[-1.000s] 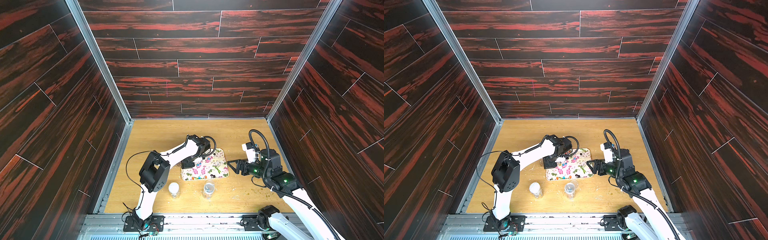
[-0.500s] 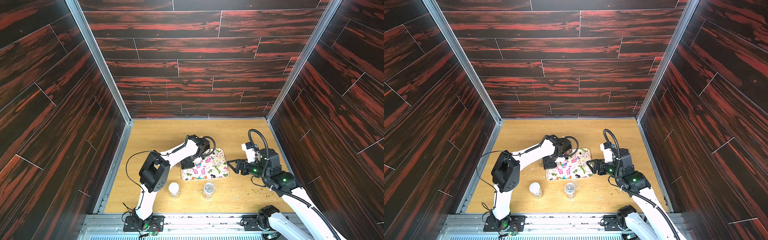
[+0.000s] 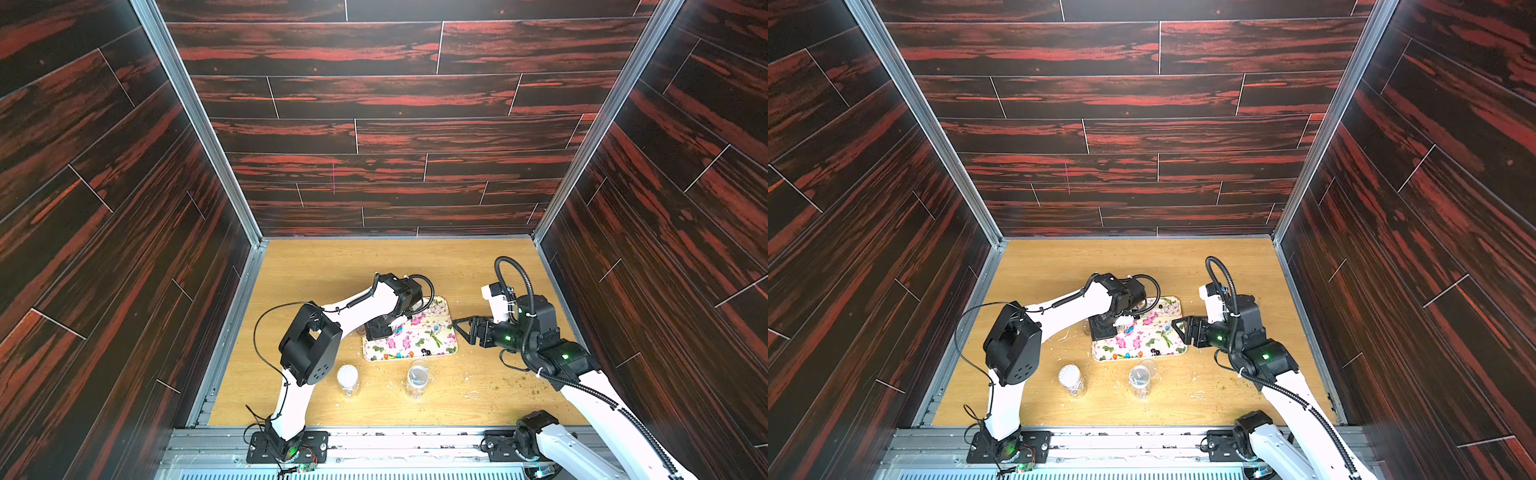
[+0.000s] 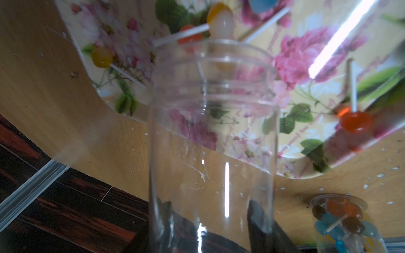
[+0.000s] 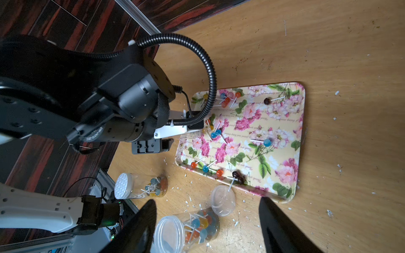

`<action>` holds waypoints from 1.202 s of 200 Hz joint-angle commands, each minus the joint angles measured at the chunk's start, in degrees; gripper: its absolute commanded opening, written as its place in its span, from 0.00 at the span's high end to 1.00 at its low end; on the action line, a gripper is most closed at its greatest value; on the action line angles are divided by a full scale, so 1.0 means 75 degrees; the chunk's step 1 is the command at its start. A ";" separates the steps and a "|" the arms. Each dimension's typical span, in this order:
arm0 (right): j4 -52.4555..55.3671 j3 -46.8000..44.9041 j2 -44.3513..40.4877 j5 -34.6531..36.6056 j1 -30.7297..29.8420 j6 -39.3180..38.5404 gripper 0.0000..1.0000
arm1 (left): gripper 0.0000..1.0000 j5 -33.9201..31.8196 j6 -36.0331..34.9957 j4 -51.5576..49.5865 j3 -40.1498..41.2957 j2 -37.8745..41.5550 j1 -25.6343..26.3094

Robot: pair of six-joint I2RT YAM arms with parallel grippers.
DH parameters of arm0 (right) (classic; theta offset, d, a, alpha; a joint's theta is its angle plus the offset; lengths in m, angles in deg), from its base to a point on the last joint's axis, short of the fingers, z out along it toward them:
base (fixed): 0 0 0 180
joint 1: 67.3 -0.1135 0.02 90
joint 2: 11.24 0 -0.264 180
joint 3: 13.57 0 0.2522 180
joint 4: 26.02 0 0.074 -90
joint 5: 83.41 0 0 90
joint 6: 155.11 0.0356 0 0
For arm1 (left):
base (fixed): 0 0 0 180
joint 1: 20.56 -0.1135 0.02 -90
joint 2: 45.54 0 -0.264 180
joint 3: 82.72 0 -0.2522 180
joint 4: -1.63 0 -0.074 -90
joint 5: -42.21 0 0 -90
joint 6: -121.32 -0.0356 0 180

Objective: Pour the candies out of the jar
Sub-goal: 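Pour the candies out of the jar onto the tray.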

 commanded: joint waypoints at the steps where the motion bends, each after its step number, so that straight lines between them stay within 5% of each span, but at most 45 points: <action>1: -0.0114 0.0039 0.0008 -0.0123 0.0030 0.0116 0.24 | 0.54 -0.0010 -0.0016 0.0301 0.0145 0.0470 0.0018; 117: -0.0967 0.0431 0.0277 -0.1677 0.0030 -0.0137 0.30 | 0.56 0.1058 0.0924 0.2394 0.0743 0.2161 0.0018; 240: -0.0142 0.2860 0.1427 -0.4694 0.0636 -0.1953 0.51 | 0.49 0.4280 0.1356 0.6109 0.3176 0.5464 0.0018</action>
